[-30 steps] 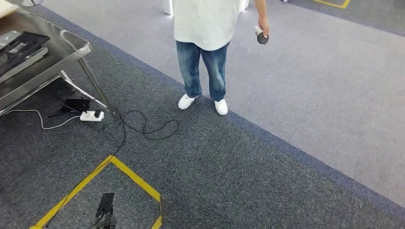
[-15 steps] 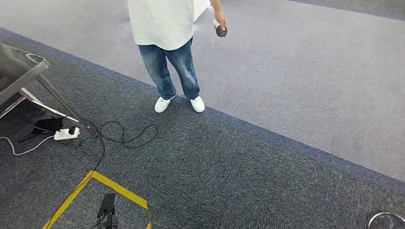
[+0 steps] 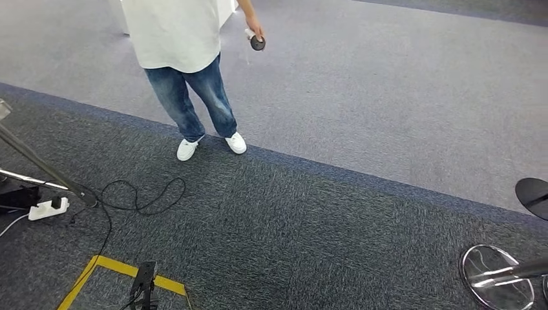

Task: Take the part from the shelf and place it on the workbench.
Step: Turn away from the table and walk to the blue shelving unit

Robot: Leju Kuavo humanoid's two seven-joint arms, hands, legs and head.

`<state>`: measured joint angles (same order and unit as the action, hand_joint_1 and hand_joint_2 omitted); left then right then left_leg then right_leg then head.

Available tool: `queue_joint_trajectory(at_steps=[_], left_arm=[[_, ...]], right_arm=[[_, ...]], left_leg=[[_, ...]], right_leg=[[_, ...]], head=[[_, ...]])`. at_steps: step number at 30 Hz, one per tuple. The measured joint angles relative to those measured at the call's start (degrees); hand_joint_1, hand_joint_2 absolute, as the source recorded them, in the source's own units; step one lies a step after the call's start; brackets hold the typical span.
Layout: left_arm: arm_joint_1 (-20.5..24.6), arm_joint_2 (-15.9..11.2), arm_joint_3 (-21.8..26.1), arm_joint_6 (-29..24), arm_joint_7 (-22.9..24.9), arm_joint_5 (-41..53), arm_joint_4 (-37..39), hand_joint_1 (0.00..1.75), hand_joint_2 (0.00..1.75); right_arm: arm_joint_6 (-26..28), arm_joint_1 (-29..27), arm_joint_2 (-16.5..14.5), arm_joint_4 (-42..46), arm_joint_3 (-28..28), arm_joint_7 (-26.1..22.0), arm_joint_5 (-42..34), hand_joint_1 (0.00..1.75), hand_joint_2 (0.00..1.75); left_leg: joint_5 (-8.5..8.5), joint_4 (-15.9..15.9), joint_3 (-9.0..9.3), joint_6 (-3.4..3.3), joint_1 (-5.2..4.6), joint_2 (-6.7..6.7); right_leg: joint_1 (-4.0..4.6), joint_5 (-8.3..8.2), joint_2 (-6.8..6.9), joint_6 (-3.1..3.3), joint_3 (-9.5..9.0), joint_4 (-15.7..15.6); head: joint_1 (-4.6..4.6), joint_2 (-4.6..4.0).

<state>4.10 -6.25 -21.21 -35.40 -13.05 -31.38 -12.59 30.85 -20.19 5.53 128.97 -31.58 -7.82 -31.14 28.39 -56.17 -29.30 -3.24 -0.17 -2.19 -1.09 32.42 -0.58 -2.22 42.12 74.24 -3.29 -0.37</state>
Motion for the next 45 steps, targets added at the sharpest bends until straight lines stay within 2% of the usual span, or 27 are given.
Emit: queue_joint_trajectory(at_steps=[1, 3, 4, 6, 8, 10, 12, 14, 15, 16, 17, 19, 21, 22, 24, 26, 28, 30, 31, 32, 34, 36, 38, 39, 41, 43, 45], left_arm=[[0.0, 0.0, 0.0, 0.0, 0.0, 0.0, 0.0, 0.0, 0.0], [0.1, 0.0, 0.0, 0.1, 0.0, 0.0, 0.0, 0.0, 0.0], [0.2, -0.1, 0.0, 0.1, -0.1, 0.0, 0.0, 0.0, 0.0], [0.2, -0.1, 0.0, 0.1, -0.3, -0.1, 0.0, 0.0, 0.0], [0.3, -0.1, 0.0, 0.1, -0.4, -0.2, 0.0, 0.0, 0.0], [0.5, 0.0, 0.0, 0.1, -0.5, -0.2, 0.0, 0.0, 0.0], [0.5, 0.0, -0.1, 0.1, -0.5, -0.2, 0.0, 0.0, 0.0], [0.3, 0.0, -0.1, 0.1, -0.6, -0.2, 0.0, 0.0, 0.0], [0.1, 0.0, -0.1, 0.1, -0.6, -0.2, 0.0, 0.0, 0.0], [0.1, 0.1, -0.1, 0.1, -0.6, -0.2, 0.0, 0.0, 0.0], [0.1, 0.1, -0.1, 0.1, -0.6, -0.2, 0.0, 0.0, 0.0], [0.1, 0.1, -0.1, 0.1, -0.6, -0.2, 0.0, 0.0, 0.0], [0.1, 0.0, -0.1, 0.0, -0.6, -0.3, 0.0, 0.0, 0.0], [0.1, 0.0, -0.1, 0.0, -0.5, -0.3, 0.0, 0.0, 0.0], [0.2, 0.0, -0.1, -0.1, -0.4, -0.4, 0.0, 0.0, 0.0], [0.3, 0.1, -0.1, -0.1, -0.3, -0.4, 0.0, 0.0, 0.0], [0.2, 0.1, -0.1, -0.1, -0.3, -0.4, 0.0, 0.0, 0.0], [0.1, 0.1, -0.1, -0.1, -0.2, -0.4, 0.0, 0.0, 0.0], [0.0, 0.1, -0.1, -0.1, -0.2, -0.4, 0.0, 0.0, 0.0], [0.1, 0.1, -0.2, -0.1, -0.2, -0.4, 0.0, 0.0, 0.0], [0.2, 0.2, -0.2, -0.1, -0.2, -0.4, 0.0, 0.0, 0.0], [0.2, 0.2, -0.2, -0.1, -0.2, -0.4, 0.0, 0.0, 0.0], [0.3, 0.2, -0.2, -0.1, -0.2, -0.4, 0.0, 0.0, 0.0], [0.4, 0.3, -0.2, -0.1, -0.2, -0.4, 0.0, 0.0, 0.0], [0.6, 0.3, -0.3, -0.1, -0.2, -0.4, 0.0, 0.0, 0.0], [0.5, 0.3, -0.4, -0.1, -0.2, -0.4, 0.0, 0.0, 0.0], [0.3, 0.3, -0.4, -0.1, -0.2, -0.5, 0.0, 0.0, 0.0]], right_arm=[[0.0, 0.0, 0.0, 0.0, 0.0, 0.0, 0.0, 0.0, 0.0], [-0.1, 0.0, 0.0, 0.0, 0.0, 0.0, 0.0, 0.0, 0.0], [-0.1, 0.0, 0.0, -0.1, 0.0, 0.0, 0.0, 0.0, 0.0], [-0.1, 0.0, -0.1, -0.1, 0.0, 0.0, -0.1, 0.0, 0.0], [-0.1, -0.1, -0.2, -0.1, 0.0, 0.0, -0.1, 0.0, 0.0], [-0.1, -0.2, -0.2, 0.0, 0.0, 0.0, -0.1, 0.0, 0.0], [-0.1, -0.1, -0.2, 0.0, 0.0, 0.0, -0.1, 0.0, 0.0], [-0.1, -0.1, -0.3, 0.0, 0.0, 0.0, -0.1, 0.0, 0.0], [-0.1, -0.1, -0.3, 0.0, 0.0, 0.0, -0.1, 0.0, 0.0], [-0.1, -0.1, -0.3, 0.0, 0.0, 0.0, -0.1, 0.0, 0.0], [-0.1, -0.1, -0.4, 0.0, 0.0, 0.0, -0.1, 0.0, 0.0], [-0.1, -0.1, -0.4, 0.0, 0.0, 0.0, -0.1, 0.0, 0.0], [0.0, -0.1, -0.4, 0.0, 0.0, -0.1, -0.1, 0.0, 0.0], [0.0, -0.1, -0.4, 0.0, 0.0, -0.1, -0.1, 0.0, 0.0], [0.1, -0.3, -0.5, 0.0, 0.0, -0.1, -0.1, 0.0, 0.0], [0.3, -0.3, -0.5, 0.0, 0.0, -0.1, -0.1, 0.0, 0.0], [0.3, -0.2, -0.6, -0.1, 0.0, -0.1, -0.1, 0.0, 0.0], [0.2, -0.2, -0.7, -0.2, 0.0, -0.1, -0.1, 0.0, 0.0], [0.2, -0.2, -0.8, -0.3, 0.0, -0.1, -0.1, 0.0, 0.0], [0.2, -0.2, -0.8, -0.3, 0.0, -0.1, -0.1, 0.0, 0.0], [0.3, -0.2, -0.9, -0.4, 0.0, -0.1, -0.1, 0.0, 0.0], [0.4, -0.2, -1.0, -0.5, 0.0, -0.2, 0.1, 0.0, 0.0], [0.5, -0.3, -1.1, -0.5, 0.0, -0.3, 0.2, 0.0, 0.0], [0.6, -0.3, -1.2, -0.5, 0.0, -0.3, 0.3, 0.0, 0.0], [0.8, -0.4, -1.3, -0.5, 0.0, -0.6, 0.3, 0.0, 0.0], [0.9, -0.3, -1.4, -0.5, 0.0, -1.0, 0.3, 0.0, 0.0], [0.9, -0.3, -1.5, -0.5, 0.0, -1.1, 0.1, 0.0, 0.0]], left_leg=[[0.14, -0.2, -0.05, 0.17, 0.07, -0.74], [0.67, -0.8, -0.14, 0.81, 0.22, -1.93], [1.12, -1.4, -0.28, 1.26, 0.15, -2.45], [1.73, -2.0, -0.38, 2.0, -0.1, -3.32], [1.93, -2.1, -0.09, 2.46, -0.07, -4.2], [3.36, -3.7, -0.57, 2.93, 0.28, -2.74], [6.77, -9.3, -3.09, 3.21, 0.52, 0.25], [9.43, -16.3, -6.44, 3.07, 0.52, 1.48], [9.42, -17.9, -7.36, 2.88, 0.49, 1.63], [8.34, -17.5, -7.36, 2.59, 0.41, 1.74], [6.31, -14.9, -6.32, 2.21, 0.3, 2.11], [2.38, -7.4, -3.18, 1.46, 0.07, 4.85], [1.15, -3.0, -1.31, 1.16, -0.17, 7.25], [1.26, -2.6, -1.08, 1.13, -0.3, 7.32], [0.71, -1.6, -0.67, 0.91, -0.3, 5.9], [-0.14, -0.2, -0.18, 0.44, -0.12, 4.34], [-0.41, 0.3, -0.08, 0.08, -0.21, 2.72], [-0.28, 0.1, -0.25, -0.01, -0.27, 0.98], [-0.15, 0.0, -0.31, 0.05, -0.24, 0.17], [0.04, -0.3, -0.34, 0.2, -0.17, -0.58], [0.68, -1.0, -0.4, 0.84, -0.11, -1.75], [1.33, -1.8, -0.37, 1.59, -0.26, -2.64], [1.52, -1.9, -0.18, 2.15, -0.32, -3.5], [1.71, -2.0, -0.17, 2.41, -0.2, -3.59], [3.52, -4.2, -1.04, 2.97, 0.11, -1.78], [7.06, -10.6, -3.89, 3.31, 0.28, 0.81], [9.14, -17.0, -7.06, 3.3, 0.28, 1.58]], right_leg=[[-0.25, -1.09, 0.33, -0.25, -0.95, -1.4], [-0.55, -4.0, 1.98, -0.65, -4.99, -8.4], [-0.56, -4.98, 2.83, -0.51, -6.84, -11.7], [-0.25, -5.04, 3.5, 0.28, -8.11, -14.1], [-0.1, -5.28, 2.27, 1.24, -7.9, -14.0], [-0.12, -5.63, 1.2, 1.98, -7.72, -14.3], [-0.12, -5.87, 0.23, 2.41, -7.58, -14.4], [0.15, -5.98, -0.97, 2.59, -7.43, -14.4], [0.32, -6.01, -1.66, 2.64, -7.4, -14.4], [0.45, -6.04, -2.36, 2.67, -7.41, -14.4], [0.53, -6.05, -3.09, 2.69, -7.48, -14.4], [0.54, -6.14, -4.41, 2.58, -7.53, -14.3], [0.29, -6.42, -5.69, 2.13, -7.17, -14.3], [0.12, -6.66, -6.39, 1.75, -6.9, -14.4], [-0.1, -6.97, -6.93, 1.05, -6.47, -14.6], [0.22, -5.37, -4.2, 0.64, -5.37, -12.5], [0.42, -1.83, -0.92, 0.29, -2.7, -6.4], [0.18, 0.05, -0.03, -0.17, -0.51, -1.2], [-0.01, -0.47, 0.19, -0.41, -0.74, -1.2], [-0.21, -1.87, 0.55, -0.63, -2.12, -3.5], [-0.3, -4.52, 2.31, -0.81, -6.21, -10.6], [-0.04, -5.24, 3.38, -0.07, -8.29, -14.3], [0.2, -5.3, 2.6, 0.98, -8.21, -14.4], [0.2, -5.43, 2.12, 1.36, -8.17, -14.6], [0.07, -5.78, 1.13, 2.06, -8.15, -14.9], [0.09, -5.96, 0.15, 2.48, -8.06, -15.0], [0.3, -6.03, -1.08, 2.66, -7.97, -15.0]], head=[[0.01, 0.0], [0.03, 0.0], [0.04, 0.0], [-0.01, 0.0], [-0.08, 0.0], [-0.17, 0.0], [-0.4, -0.01], [-0.52, -0.01], [-0.52, -0.01], [-0.52, 0.0], [-0.52, 0.01], [-0.48, 0.01], [-0.55, 0.0], [-0.62, -0.01], [-0.66, -0.01], [-0.38, 0.0], [-0.18, 0.0], [-0.17, 0.0], [-0.17, 0.0], [-0.16, 0.0], [-0.15, 0.0], [-0.21, 0.0], [-0.27, -0.01], [-0.26, -0.01], [-0.39, 0.0], [-0.54, 0.0], [-0.52, 0.0]])
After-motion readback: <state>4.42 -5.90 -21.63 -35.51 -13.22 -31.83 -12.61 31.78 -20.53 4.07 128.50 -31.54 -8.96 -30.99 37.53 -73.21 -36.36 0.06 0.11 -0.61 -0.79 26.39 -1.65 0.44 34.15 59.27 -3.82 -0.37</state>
